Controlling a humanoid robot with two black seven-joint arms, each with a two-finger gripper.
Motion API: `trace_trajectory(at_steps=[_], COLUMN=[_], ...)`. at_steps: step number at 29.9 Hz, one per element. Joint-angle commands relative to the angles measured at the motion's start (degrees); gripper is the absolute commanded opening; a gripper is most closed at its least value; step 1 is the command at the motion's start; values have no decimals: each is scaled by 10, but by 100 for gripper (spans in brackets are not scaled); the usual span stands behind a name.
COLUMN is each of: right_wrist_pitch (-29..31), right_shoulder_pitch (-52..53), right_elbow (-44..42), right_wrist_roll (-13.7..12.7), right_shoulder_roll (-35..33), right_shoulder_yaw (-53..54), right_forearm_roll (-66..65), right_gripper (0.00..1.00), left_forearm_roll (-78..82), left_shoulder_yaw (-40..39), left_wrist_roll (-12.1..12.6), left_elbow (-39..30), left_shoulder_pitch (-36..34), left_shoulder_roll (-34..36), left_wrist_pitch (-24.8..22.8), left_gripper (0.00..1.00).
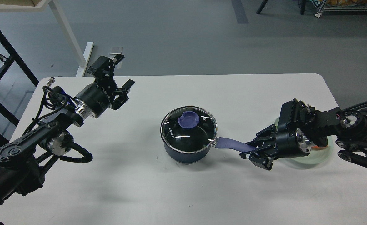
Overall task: Open pot lid
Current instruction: 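Reach the left gripper over the pot to the purple lid knob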
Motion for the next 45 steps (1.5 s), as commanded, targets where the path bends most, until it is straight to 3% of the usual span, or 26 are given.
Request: trace_trajectory(at_steps=[1,9,14,22,25,45], right_wrist_pitch=[0,0,0,0,0,0], right_shoulder_pitch=[0,0,-1,-1,-2,-4], right_elbow=[0,0,0,0,0,0], right_wrist_roll=[0,0,0,0,0,0], right_shoulder_roll=[0,1,2,2,1,2], right_shoulder_yaw=[0,0,0,0,0,0], right_forearm_roll=[0,0,0,1,2,2], right_gripper=[25,26,26,26,27,27], left_forearm_roll=[49,311,552,762,803,848], left_shoulder_yaw=[0,17,103,280,307,326], left_wrist_roll=[1,-11,-90,-92,-92,-92], left_elbow=[-15,-77,-115,-94,-60,17], left_shoulder_pitch=[-5,-61,-148,-245,-251,-235], left_shoulder_roll=[6,17,22,5,-11,-63], left_wrist_pitch=[-1,-3,6,124,170,184], left_gripper=[99,99,99,99,99,99])
